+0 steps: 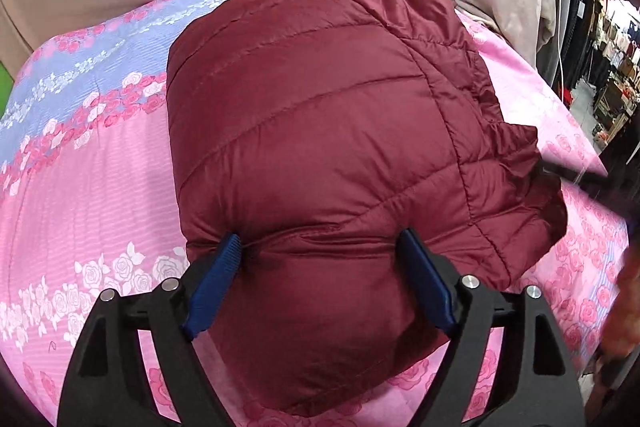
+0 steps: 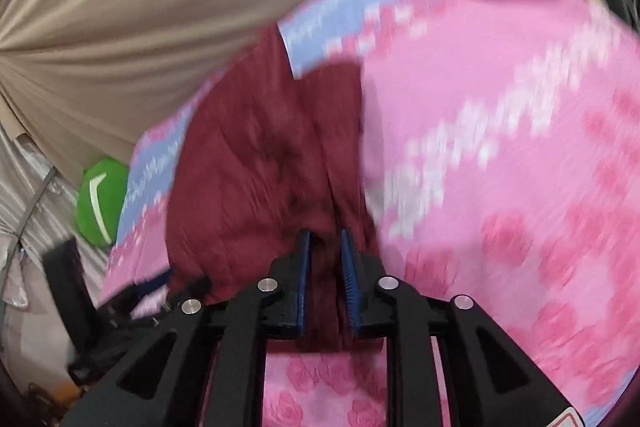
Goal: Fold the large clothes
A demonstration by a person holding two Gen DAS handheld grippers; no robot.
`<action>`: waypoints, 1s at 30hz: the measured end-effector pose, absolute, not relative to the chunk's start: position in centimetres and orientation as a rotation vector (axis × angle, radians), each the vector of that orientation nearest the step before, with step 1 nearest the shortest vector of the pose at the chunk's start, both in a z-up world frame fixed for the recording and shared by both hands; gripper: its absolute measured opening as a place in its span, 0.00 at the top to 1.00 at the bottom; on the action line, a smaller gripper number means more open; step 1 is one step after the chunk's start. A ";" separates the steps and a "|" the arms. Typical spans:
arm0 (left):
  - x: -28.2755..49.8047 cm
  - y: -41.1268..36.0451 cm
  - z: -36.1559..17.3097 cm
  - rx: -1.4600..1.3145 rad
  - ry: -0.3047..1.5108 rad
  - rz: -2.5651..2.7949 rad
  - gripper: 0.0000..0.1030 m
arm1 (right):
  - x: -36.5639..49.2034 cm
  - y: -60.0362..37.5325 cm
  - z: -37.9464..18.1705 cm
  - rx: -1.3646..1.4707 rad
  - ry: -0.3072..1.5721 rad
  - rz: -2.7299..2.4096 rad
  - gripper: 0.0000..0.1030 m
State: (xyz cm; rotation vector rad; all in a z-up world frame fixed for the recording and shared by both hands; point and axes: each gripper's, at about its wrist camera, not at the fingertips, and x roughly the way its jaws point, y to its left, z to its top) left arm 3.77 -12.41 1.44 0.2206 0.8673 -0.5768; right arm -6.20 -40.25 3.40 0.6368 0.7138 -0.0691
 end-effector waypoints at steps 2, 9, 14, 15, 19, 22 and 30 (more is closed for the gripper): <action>3.7 -12.5 1.4 0.222 0.864 -0.575 0.21 | -4.9 -40.4 5.9 0.583 0.657 -0.058 0.71; 3.9 -12.5 1.4 0.212 0.870 -0.574 0.20 | 5.8 -40.9 6.4 0.564 0.698 -0.085 0.54; 3.8 -12.5 1.4 0.206 0.868 -0.571 0.20 | 10.2 -41.4 5.4 0.619 0.725 -0.034 0.91; 3.9 -12.4 1.4 0.203 0.869 -0.574 0.20 | 10.1 -41.3 5.5 0.628 0.709 -0.032 0.94; 3.9 -12.5 1.5 0.202 0.866 -0.586 0.19 | 9.6 -41.4 4.6 0.597 0.682 -0.090 0.97; 3.7 -12.8 1.5 0.213 0.855 -0.595 0.18 | 10.4 -41.7 1.5 0.584 0.743 -0.144 0.97; 3.0 -14.0 1.5 0.253 0.829 -0.599 0.17 | 12.2 -41.8 -2.8 0.529 0.832 -0.186 0.97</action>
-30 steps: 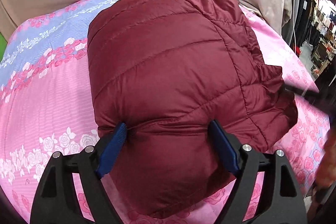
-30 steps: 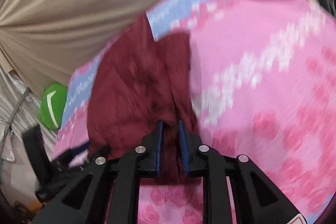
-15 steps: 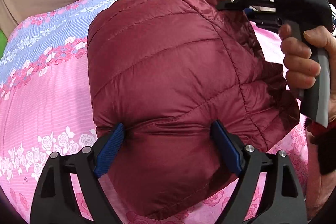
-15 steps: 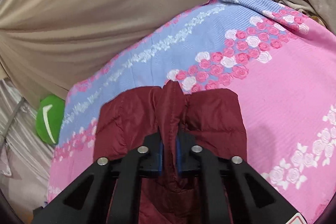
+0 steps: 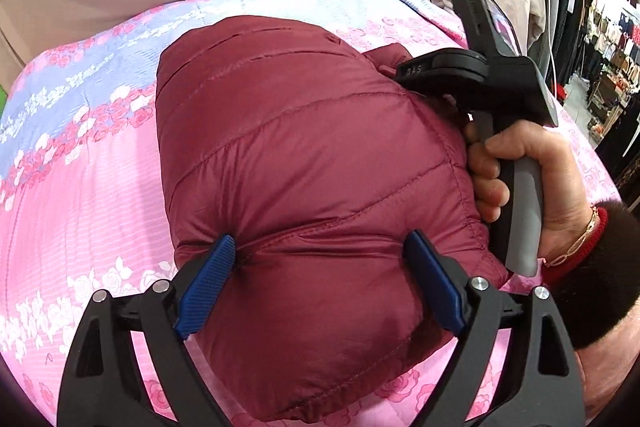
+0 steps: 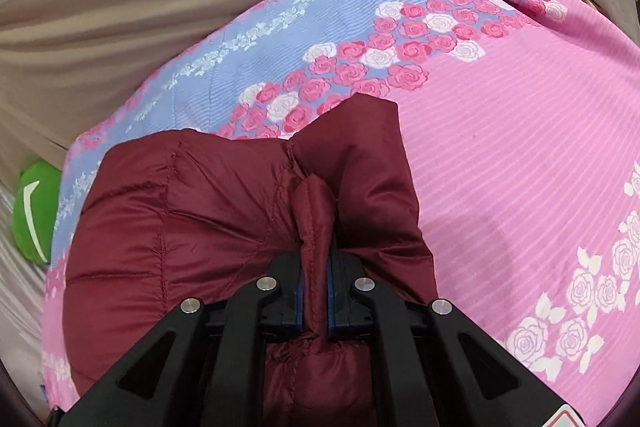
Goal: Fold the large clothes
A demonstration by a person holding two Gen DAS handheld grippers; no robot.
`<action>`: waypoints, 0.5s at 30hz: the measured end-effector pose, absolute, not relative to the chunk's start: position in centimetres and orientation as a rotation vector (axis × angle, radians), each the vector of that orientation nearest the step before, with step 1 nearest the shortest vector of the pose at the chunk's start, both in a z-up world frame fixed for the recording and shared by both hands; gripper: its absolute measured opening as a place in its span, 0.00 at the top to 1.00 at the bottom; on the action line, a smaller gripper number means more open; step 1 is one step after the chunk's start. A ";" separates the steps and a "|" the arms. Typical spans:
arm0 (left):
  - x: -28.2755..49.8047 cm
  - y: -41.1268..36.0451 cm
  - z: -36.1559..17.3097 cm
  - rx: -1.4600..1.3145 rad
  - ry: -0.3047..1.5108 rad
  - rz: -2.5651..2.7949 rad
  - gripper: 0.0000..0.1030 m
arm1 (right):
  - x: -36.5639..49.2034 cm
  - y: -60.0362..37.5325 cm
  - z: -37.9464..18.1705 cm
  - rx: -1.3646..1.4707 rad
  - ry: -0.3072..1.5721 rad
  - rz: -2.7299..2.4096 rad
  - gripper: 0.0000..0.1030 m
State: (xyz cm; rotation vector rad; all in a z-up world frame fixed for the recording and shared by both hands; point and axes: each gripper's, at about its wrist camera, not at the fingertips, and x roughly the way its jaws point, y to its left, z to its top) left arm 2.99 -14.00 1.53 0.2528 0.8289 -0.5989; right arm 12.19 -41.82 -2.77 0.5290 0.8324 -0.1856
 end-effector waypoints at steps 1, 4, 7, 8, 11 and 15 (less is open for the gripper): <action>3.1 -14.1 1.4 0.258 0.826 -0.595 0.17 | 12.3 -41.9 -2.9 0.531 0.837 -0.179 0.97; 3.1 -14.2 1.3 0.263 0.827 -0.588 0.17 | 12.3 -42.4 -3.1 0.558 0.843 -0.157 0.97; 3.3 -14.3 1.1 0.273 0.833 -0.576 0.16 | 10.8 -42.9 -1.6 0.588 0.816 -0.190 0.91; 3.2 -14.3 1.1 0.276 0.831 -0.574 0.16 | 9.3 -42.9 0.0 0.583 0.778 -0.209 0.87; 3.3 -14.2 1.3 0.270 0.837 -0.572 0.16 | 5.4 -41.8 3.8 0.482 0.718 -0.201 0.81; 2.9 -12.9 2.4 0.231 0.838 -0.581 0.19 | 0.8 -39.4 5.0 0.367 0.762 -0.121 0.82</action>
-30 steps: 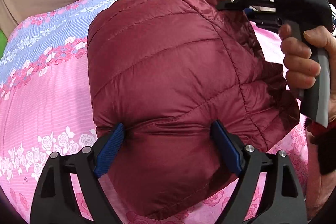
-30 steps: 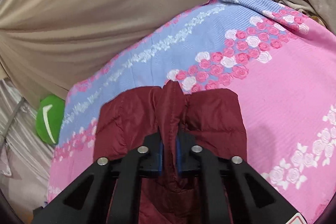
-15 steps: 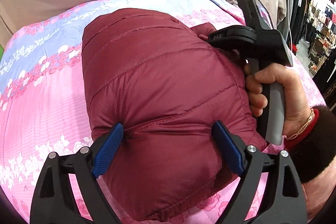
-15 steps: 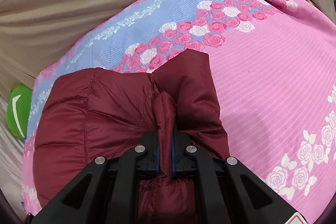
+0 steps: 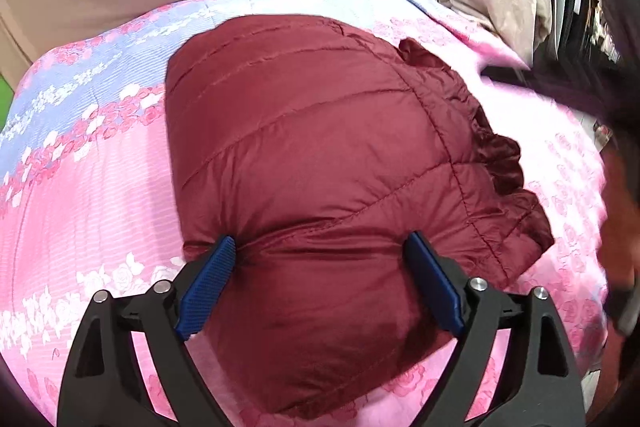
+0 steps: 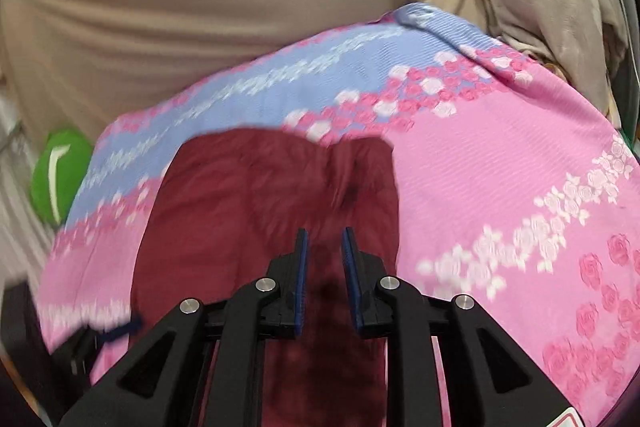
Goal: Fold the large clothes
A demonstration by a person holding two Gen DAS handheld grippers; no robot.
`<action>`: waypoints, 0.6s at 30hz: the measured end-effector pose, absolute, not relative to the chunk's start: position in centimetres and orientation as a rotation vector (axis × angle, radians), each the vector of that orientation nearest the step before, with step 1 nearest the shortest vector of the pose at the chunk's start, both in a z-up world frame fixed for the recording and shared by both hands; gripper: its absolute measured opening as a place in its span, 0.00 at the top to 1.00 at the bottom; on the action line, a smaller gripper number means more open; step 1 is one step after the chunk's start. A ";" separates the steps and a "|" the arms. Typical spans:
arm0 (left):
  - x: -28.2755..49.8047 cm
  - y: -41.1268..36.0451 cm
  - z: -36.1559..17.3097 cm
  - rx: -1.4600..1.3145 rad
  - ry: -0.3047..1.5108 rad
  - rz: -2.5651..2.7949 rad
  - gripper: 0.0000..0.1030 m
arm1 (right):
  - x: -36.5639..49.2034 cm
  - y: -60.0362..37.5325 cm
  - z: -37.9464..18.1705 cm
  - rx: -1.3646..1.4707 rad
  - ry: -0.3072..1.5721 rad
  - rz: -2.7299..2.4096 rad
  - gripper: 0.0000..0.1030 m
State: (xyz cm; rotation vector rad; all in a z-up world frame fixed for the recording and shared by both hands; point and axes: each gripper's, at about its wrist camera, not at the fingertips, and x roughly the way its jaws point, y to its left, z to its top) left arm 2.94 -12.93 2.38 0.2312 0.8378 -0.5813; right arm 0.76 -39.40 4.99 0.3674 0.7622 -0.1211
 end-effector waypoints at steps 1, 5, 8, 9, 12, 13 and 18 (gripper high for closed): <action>2.8 -12.6 2.6 0.223 0.838 -0.587 0.20 | -0.2 -38.9 4.7 0.358 0.779 -0.107 0.86; 2.8 -11.0 2.3 0.200 0.873 -0.597 0.18 | -3.2 -37.2 1.1 0.344 0.888 -0.075 0.97; 3.1 -10.7 1.4 0.213 0.887 -0.586 0.17 | -3.6 -37.4 -2.0 0.395 0.932 -0.072 1.00; 3.1 -10.8 1.2 0.222 0.886 -0.580 0.16 | -3.5 -37.6 -2.4 0.413 0.933 -0.068 1.00; 3.2 -11.4 0.5 0.265 0.870 -0.549 0.13 | -3.1 -38.1 -3.6 0.455 0.932 -0.054 1.00; 3.2 -11.4 0.4 0.269 0.869 -0.543 0.12 | -3.1 -38.0 -3.6 0.454 0.932 -0.054 1.00; 3.5 -10.7 1.3 0.218 0.899 -0.546 0.15 | -3.5 -37.8 -0.4 0.450 0.909 -0.086 0.94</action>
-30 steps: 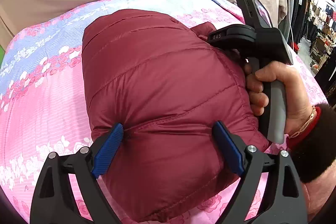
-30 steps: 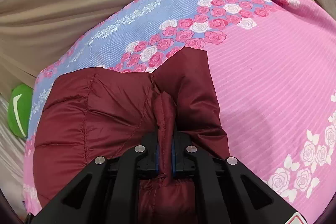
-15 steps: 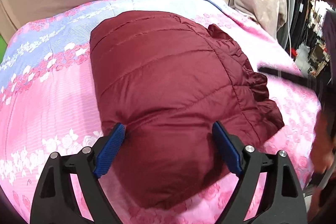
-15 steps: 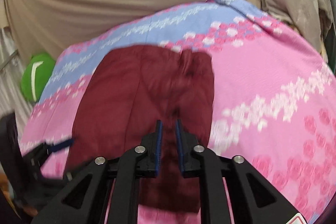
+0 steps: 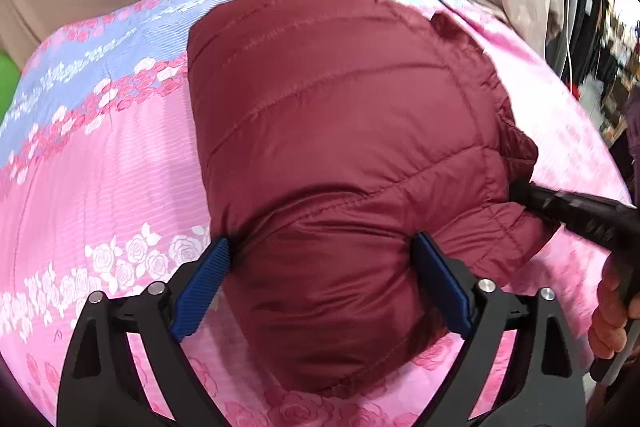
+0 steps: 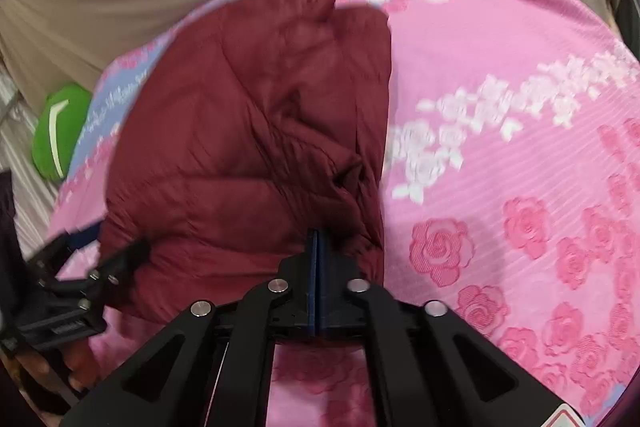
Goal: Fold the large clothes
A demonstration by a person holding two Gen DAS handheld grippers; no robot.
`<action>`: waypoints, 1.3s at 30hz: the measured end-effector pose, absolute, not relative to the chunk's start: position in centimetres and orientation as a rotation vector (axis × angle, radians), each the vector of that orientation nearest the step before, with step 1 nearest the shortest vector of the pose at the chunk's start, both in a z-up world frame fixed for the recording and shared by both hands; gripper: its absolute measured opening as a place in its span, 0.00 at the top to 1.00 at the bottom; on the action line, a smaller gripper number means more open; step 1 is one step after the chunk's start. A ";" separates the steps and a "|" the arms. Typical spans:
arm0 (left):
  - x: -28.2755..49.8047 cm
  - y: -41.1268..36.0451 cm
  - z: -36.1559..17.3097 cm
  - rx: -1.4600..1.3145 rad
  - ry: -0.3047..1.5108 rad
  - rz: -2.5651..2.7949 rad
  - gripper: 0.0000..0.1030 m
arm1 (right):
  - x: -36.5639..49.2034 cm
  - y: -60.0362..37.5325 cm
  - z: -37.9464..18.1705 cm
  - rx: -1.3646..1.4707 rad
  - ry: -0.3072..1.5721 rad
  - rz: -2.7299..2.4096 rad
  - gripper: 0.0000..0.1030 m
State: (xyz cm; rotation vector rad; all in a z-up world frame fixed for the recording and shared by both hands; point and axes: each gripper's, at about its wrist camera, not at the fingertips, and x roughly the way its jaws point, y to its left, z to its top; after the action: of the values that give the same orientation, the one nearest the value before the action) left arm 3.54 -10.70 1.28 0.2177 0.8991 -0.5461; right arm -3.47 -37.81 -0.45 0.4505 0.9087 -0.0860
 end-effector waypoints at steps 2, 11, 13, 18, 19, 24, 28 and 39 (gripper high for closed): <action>3.6 -9.9 2.6 0.158 0.887 -0.557 0.17 | -3.4 -37.6 2.5 0.412 0.823 -0.091 0.92; 7.4 -12.1 2.6 0.130 0.903 -0.541 0.12 | 4.6 -38.8 -0.9 0.405 0.913 -0.101 1.00; 7.5 -12.3 2.1 0.151 0.903 -0.524 0.11 | 4.5 -39.6 -1.3 0.456 0.921 -0.092 1.00; 7.6 -12.1 1.8 0.147 0.911 -0.518 0.10 | 1.3 -38.6 1.2 0.417 0.845 -0.151 0.96; 7.7 -12.1 1.7 0.146 0.914 -0.517 0.09 | 1.3 -38.4 0.3 0.407 0.868 -0.152 0.96; 7.5 -12.4 1.3 0.161 0.914 -0.510 0.06 | 0.8 -38.3 -1.0 0.433 0.897 -0.149 0.98; 7.8 -12.0 1.2 0.140 0.929 -0.514 0.06 | -1.6 -37.9 0.8 0.442 0.847 -0.125 0.67; 3.8 -10.6 3.9 0.127 0.888 -0.609 0.09 | -4.8 -38.4 -1.3 0.532 0.880 -0.139 0.55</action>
State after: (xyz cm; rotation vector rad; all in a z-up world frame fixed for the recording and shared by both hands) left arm 3.80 -10.60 3.91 0.1275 0.8878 -0.6088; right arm -4.76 -38.36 -1.34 0.5317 0.8799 -0.1387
